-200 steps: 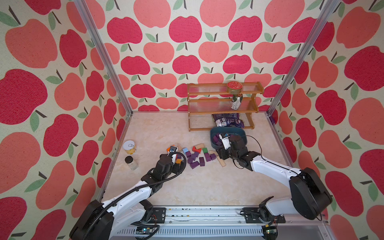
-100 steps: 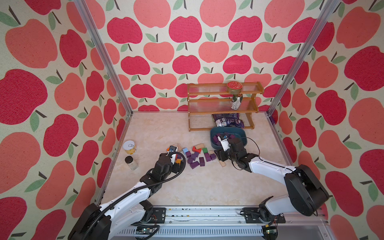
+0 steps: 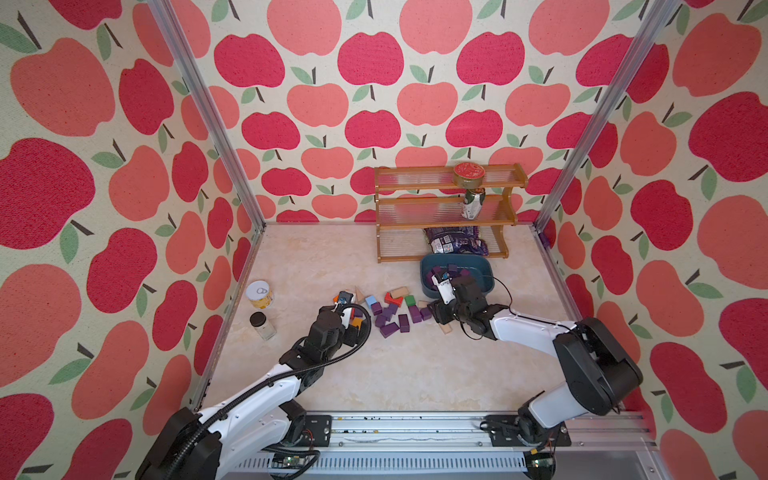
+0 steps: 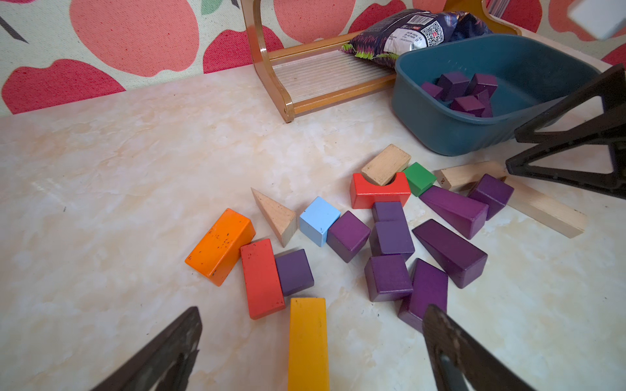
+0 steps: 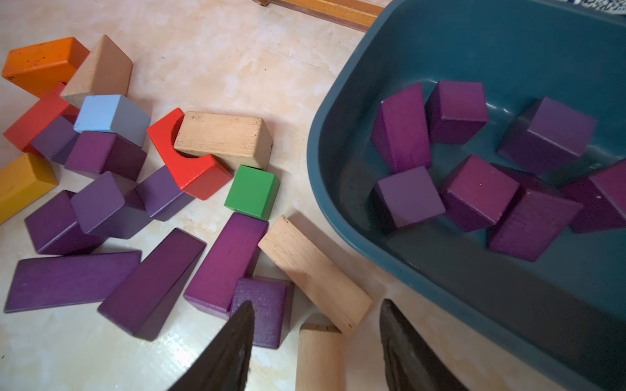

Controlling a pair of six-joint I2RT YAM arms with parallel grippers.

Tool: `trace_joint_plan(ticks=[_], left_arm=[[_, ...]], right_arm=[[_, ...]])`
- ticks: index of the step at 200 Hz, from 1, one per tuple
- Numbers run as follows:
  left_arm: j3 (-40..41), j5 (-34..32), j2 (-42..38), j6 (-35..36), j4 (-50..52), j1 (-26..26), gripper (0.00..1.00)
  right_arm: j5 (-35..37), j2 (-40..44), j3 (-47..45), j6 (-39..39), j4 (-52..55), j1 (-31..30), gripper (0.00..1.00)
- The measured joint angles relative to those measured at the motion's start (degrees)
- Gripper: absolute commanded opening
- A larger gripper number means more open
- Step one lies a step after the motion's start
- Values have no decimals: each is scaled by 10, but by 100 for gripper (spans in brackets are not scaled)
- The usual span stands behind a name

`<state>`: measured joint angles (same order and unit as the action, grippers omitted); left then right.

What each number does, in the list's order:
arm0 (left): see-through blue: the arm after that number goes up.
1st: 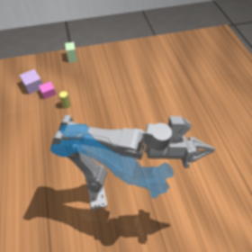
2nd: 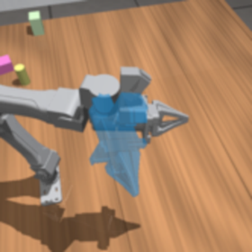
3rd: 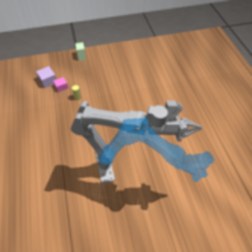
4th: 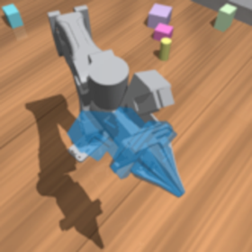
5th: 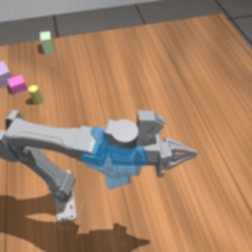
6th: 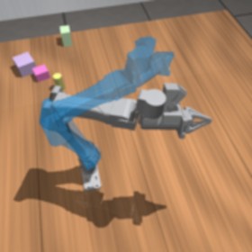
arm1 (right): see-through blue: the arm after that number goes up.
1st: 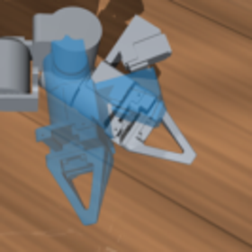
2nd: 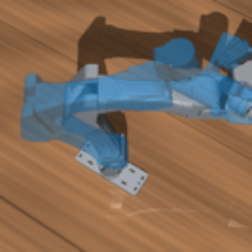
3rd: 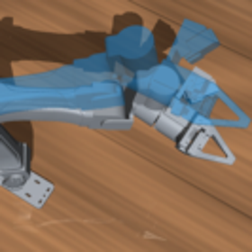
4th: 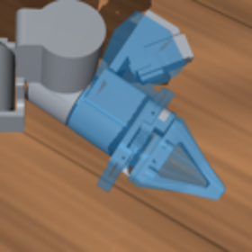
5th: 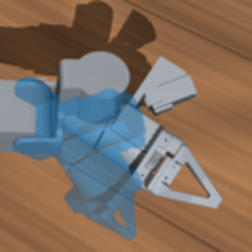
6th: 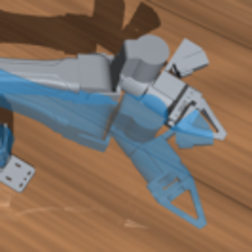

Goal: Pick purple bricks into the storage bin
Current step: Pick up the building block from the center of the board.

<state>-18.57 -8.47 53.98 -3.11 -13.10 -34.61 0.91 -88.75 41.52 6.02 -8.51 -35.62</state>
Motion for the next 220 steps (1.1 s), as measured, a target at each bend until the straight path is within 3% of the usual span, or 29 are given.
trace_joint_plan(ticks=[28,220], left_arm=[[0,0,0,0,0,0,99],[0,0,12,0,0,0,99]], right_arm=[[-2,0,0,1,1,0,57],[-41,-25,10,24,22,-16,55]])
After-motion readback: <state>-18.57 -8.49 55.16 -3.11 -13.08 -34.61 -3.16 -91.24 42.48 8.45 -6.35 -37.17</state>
